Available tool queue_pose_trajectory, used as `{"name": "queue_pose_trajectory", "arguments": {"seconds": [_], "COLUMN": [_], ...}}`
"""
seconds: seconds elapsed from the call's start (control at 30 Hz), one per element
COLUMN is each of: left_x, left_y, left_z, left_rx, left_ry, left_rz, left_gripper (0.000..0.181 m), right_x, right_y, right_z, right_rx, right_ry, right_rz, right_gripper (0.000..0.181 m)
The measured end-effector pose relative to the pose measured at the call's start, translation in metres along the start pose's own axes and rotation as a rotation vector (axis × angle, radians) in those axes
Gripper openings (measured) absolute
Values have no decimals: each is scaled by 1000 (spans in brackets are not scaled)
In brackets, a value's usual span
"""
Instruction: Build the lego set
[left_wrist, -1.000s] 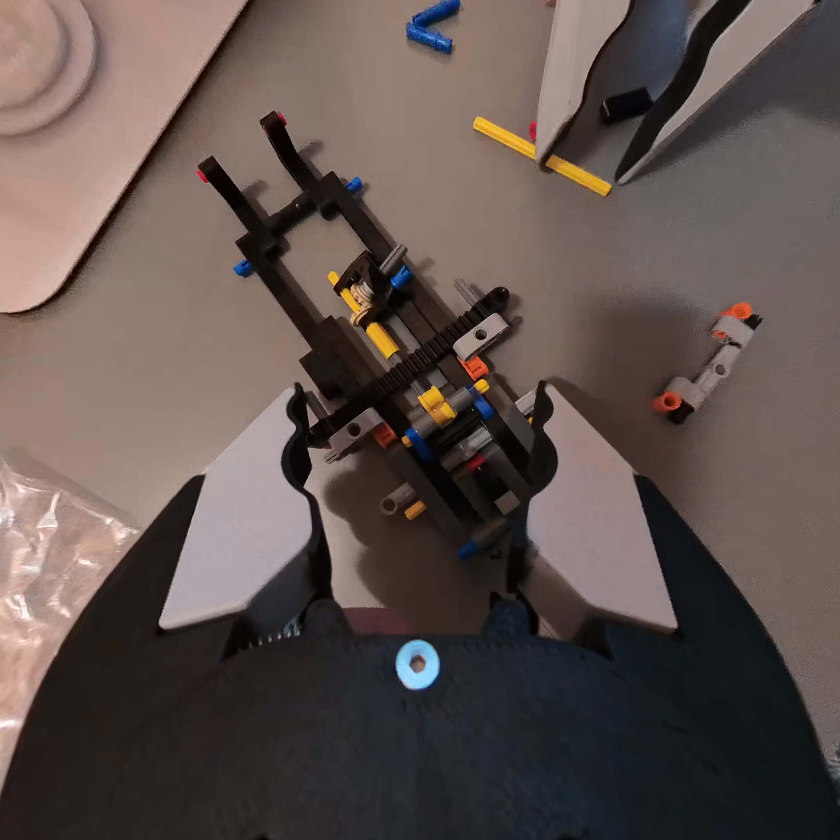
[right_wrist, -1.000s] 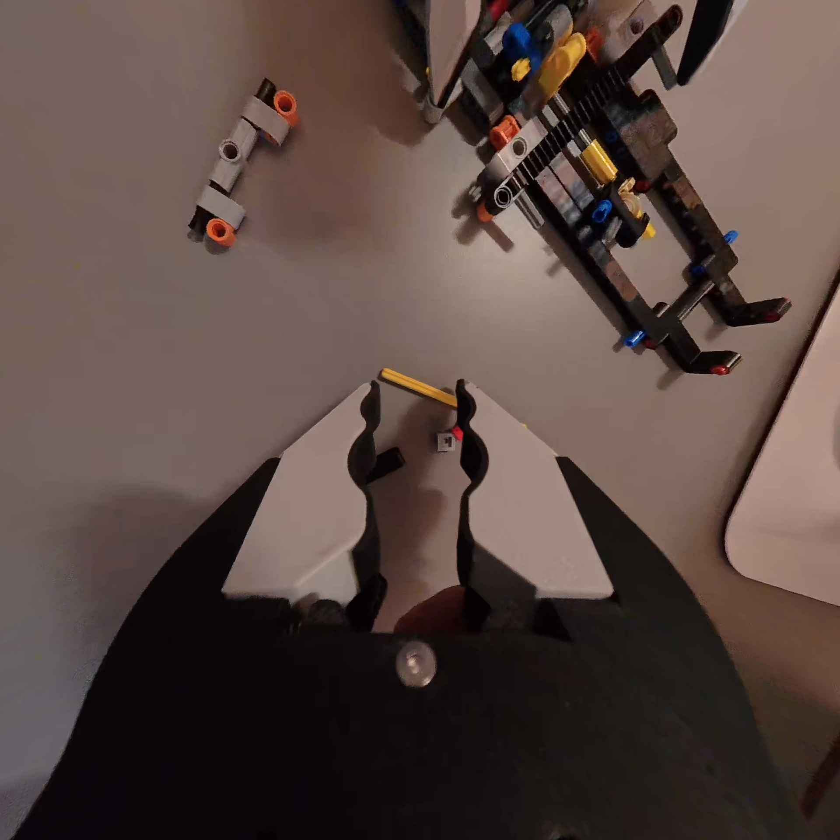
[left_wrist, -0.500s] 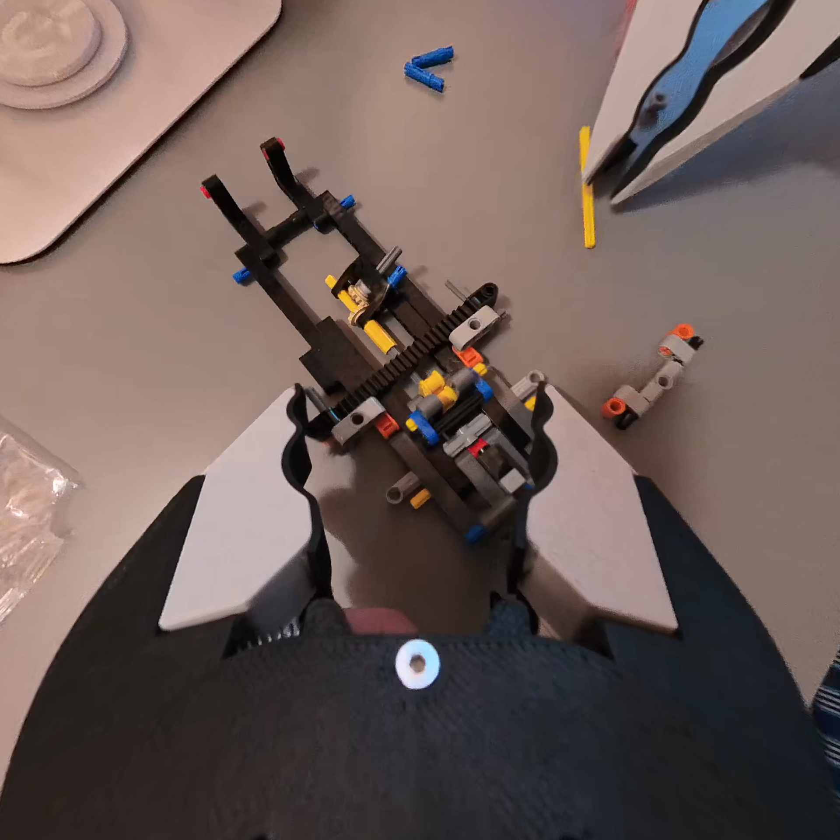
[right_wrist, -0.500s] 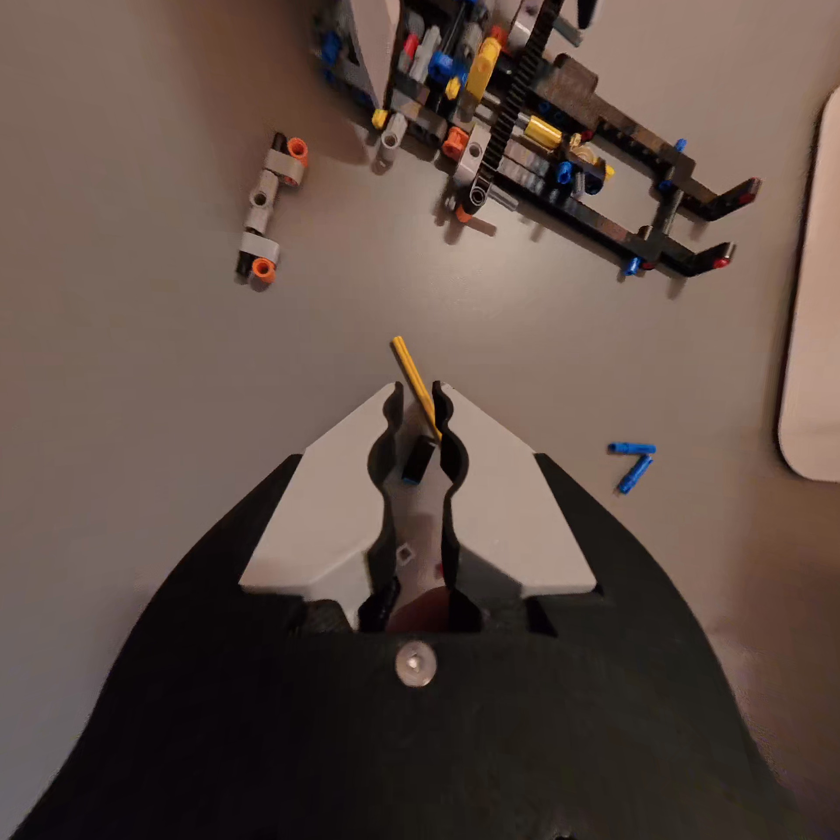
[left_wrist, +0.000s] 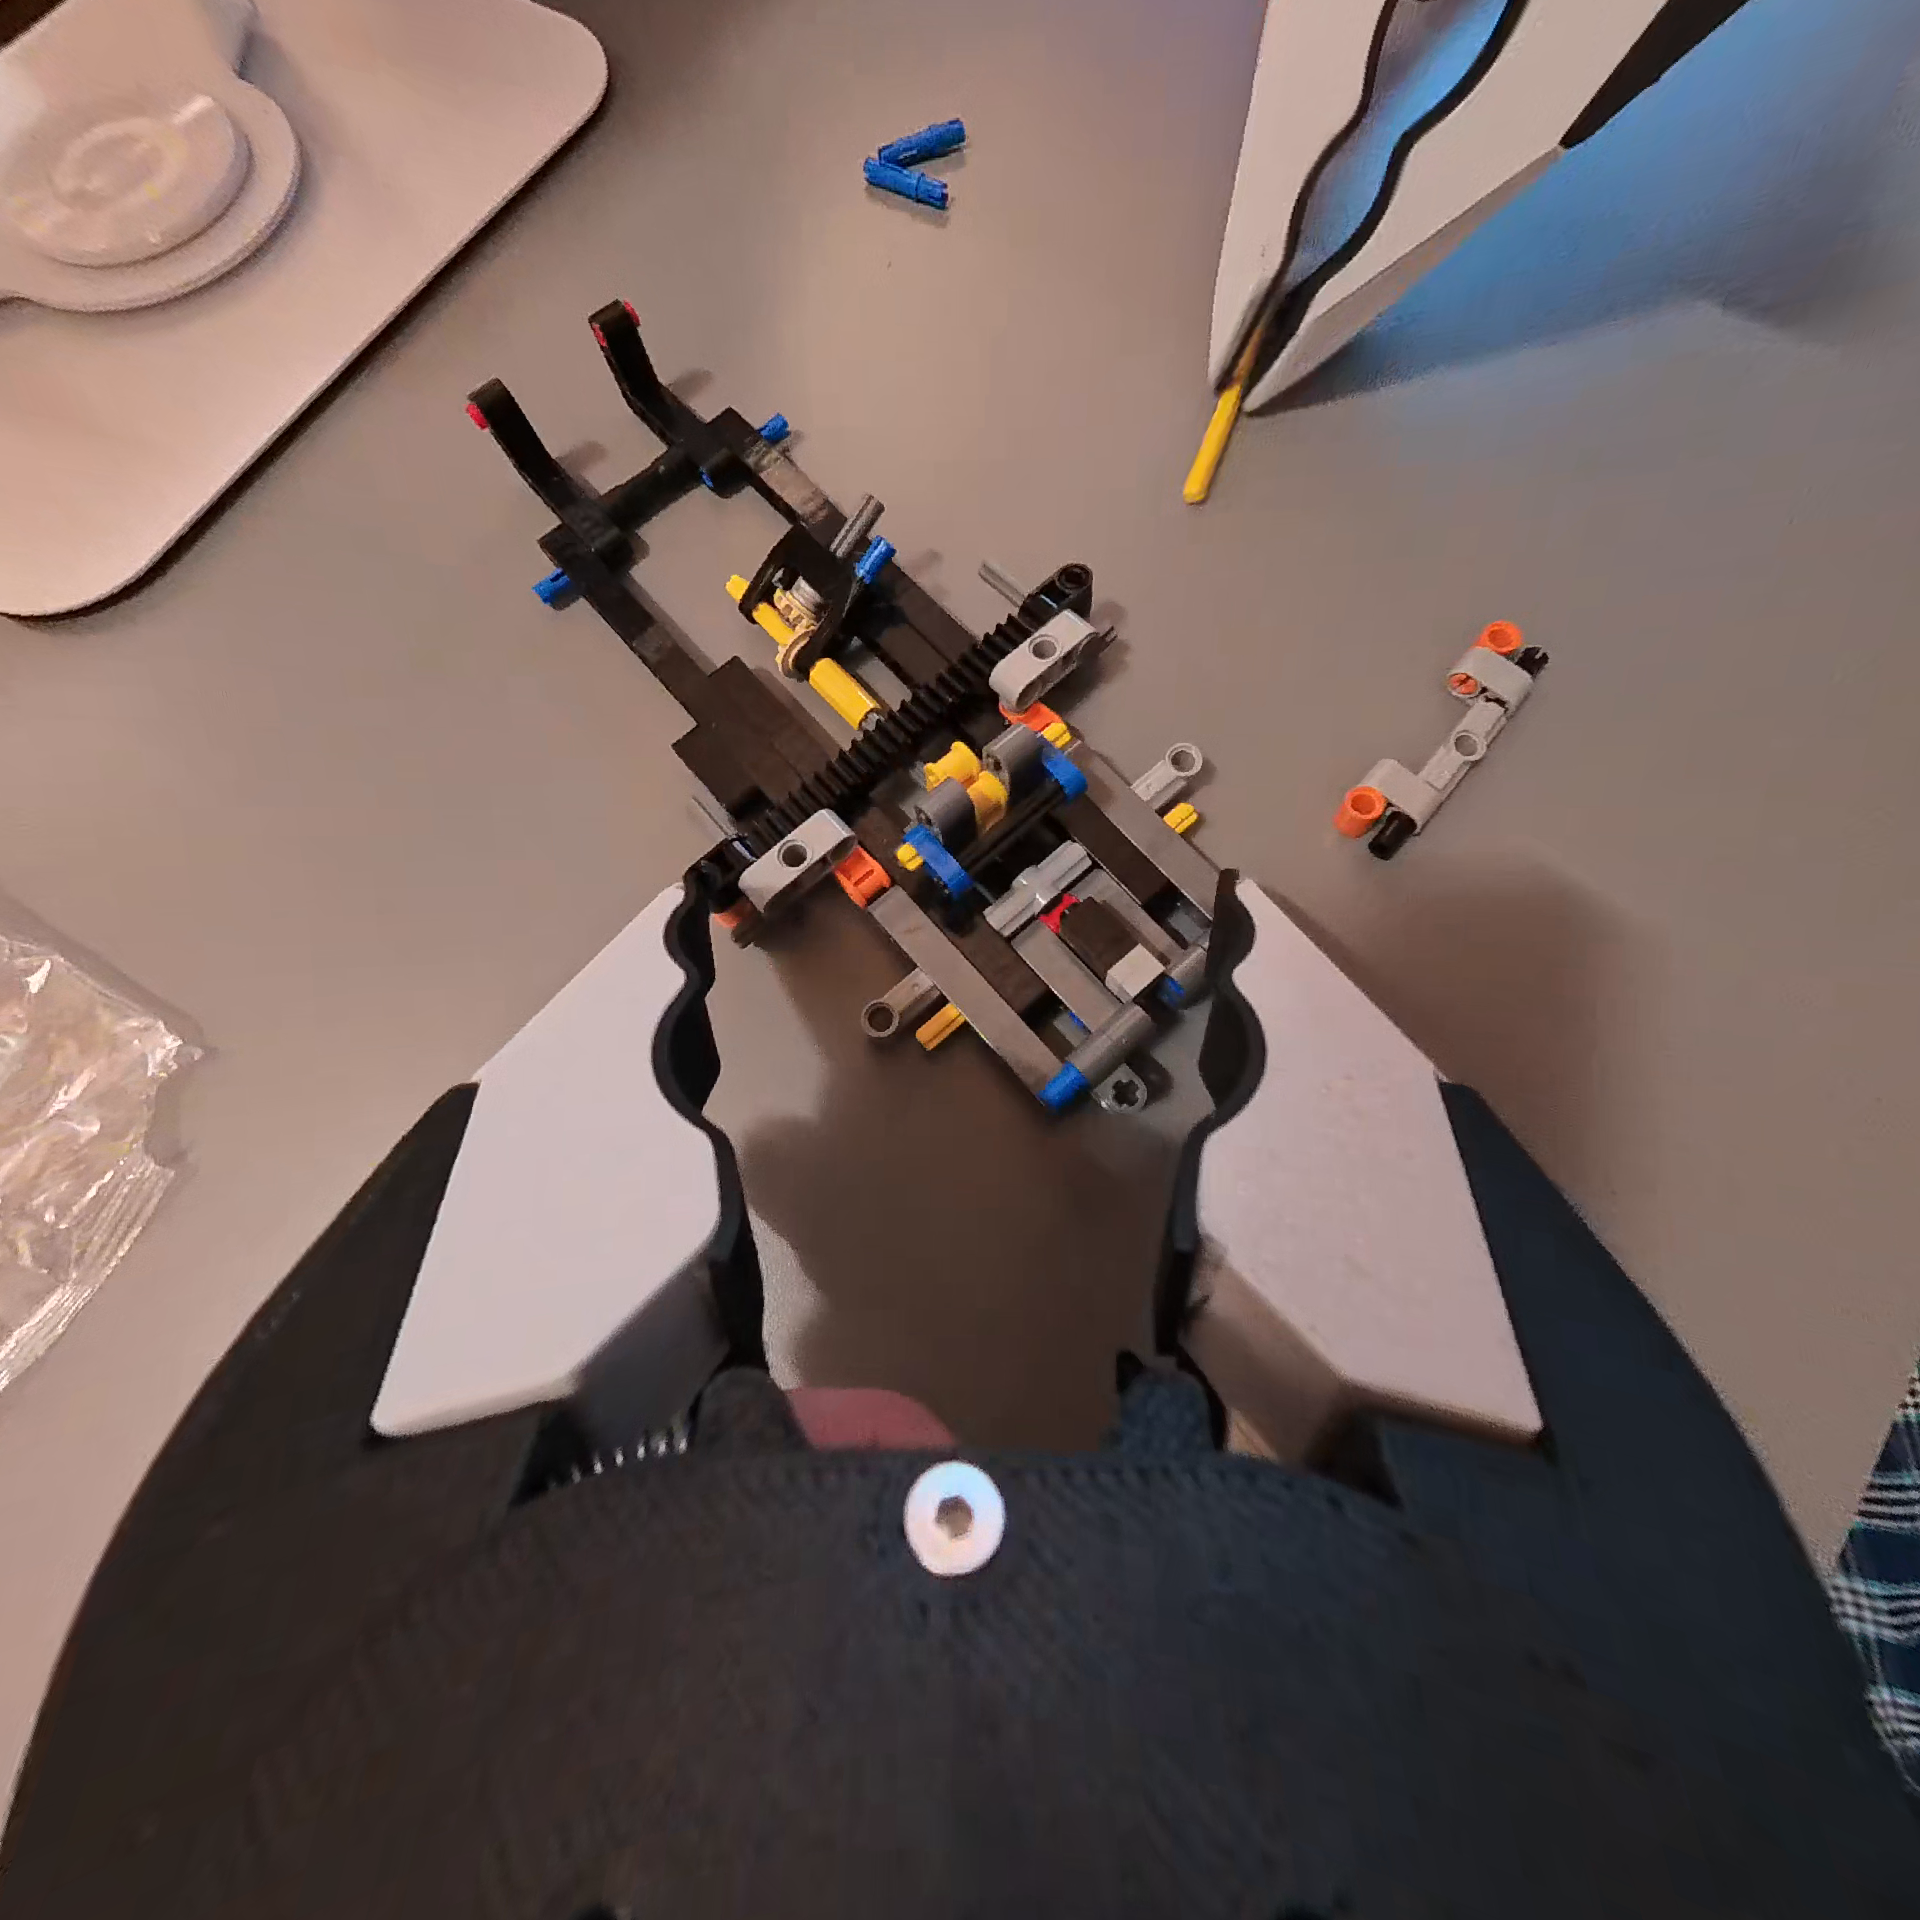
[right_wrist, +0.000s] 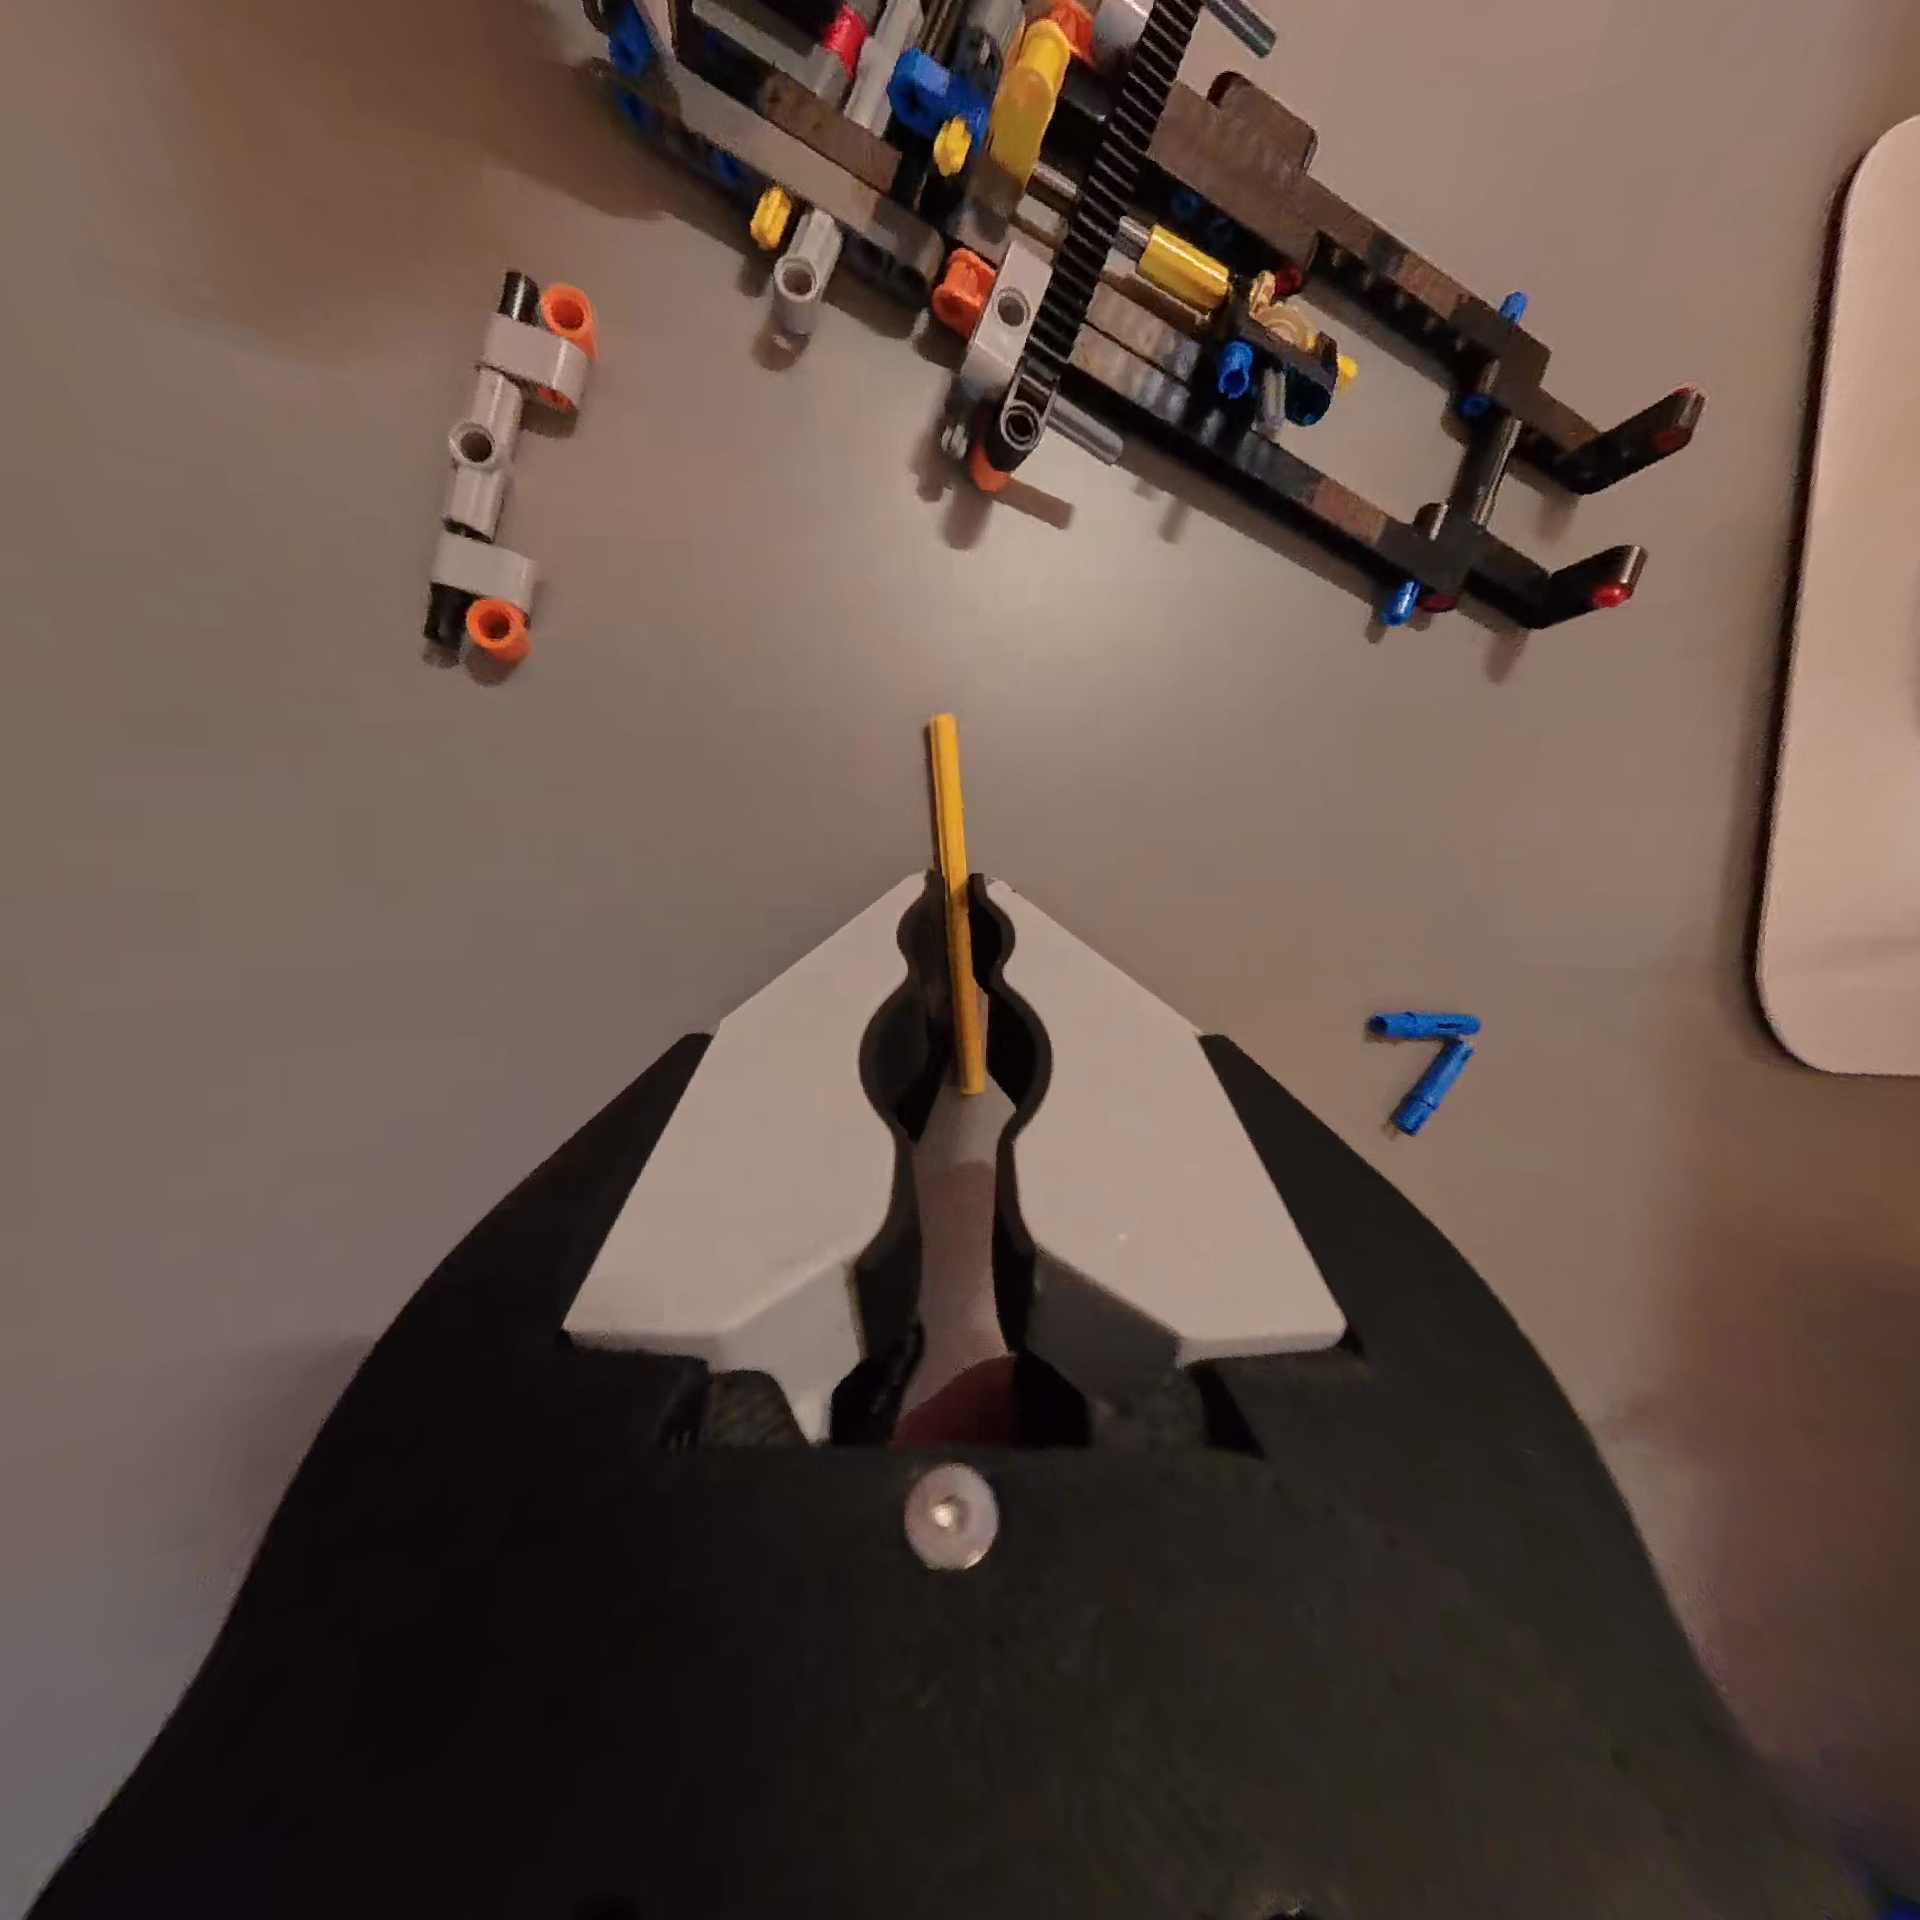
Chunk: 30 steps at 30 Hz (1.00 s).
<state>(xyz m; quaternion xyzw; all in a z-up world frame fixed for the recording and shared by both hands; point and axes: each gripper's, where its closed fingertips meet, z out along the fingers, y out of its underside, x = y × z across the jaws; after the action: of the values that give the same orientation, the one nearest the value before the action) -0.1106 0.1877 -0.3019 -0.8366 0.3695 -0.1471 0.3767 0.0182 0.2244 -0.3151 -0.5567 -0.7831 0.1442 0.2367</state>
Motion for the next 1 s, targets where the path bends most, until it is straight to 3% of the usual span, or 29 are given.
{"name": "queue_pose_trajectory", "arguments": {"seconds": [0.3,0.57,0.83,1.0], "left_x": [6,8,17,27], "left_y": [3,-2,-31,-55], "left_z": [-3,-9,-15,-15], "left_rx": [22,60,176,187], "left_ry": [4,-33,-101,-221], "left_rz": [-33,-2,160,525], "left_gripper": [87,81,59,42], "right_x": [-9,-13,-15,-19], "right_y": [-9,-38,-70,-79], "right_z": [0,-14,-11,-6], "right_rx": [42,146,249,277], "right_ry": [16,49,10,-50], "right_rz": [125,244,359,361], "right_gripper": [0,0,1,0]}}
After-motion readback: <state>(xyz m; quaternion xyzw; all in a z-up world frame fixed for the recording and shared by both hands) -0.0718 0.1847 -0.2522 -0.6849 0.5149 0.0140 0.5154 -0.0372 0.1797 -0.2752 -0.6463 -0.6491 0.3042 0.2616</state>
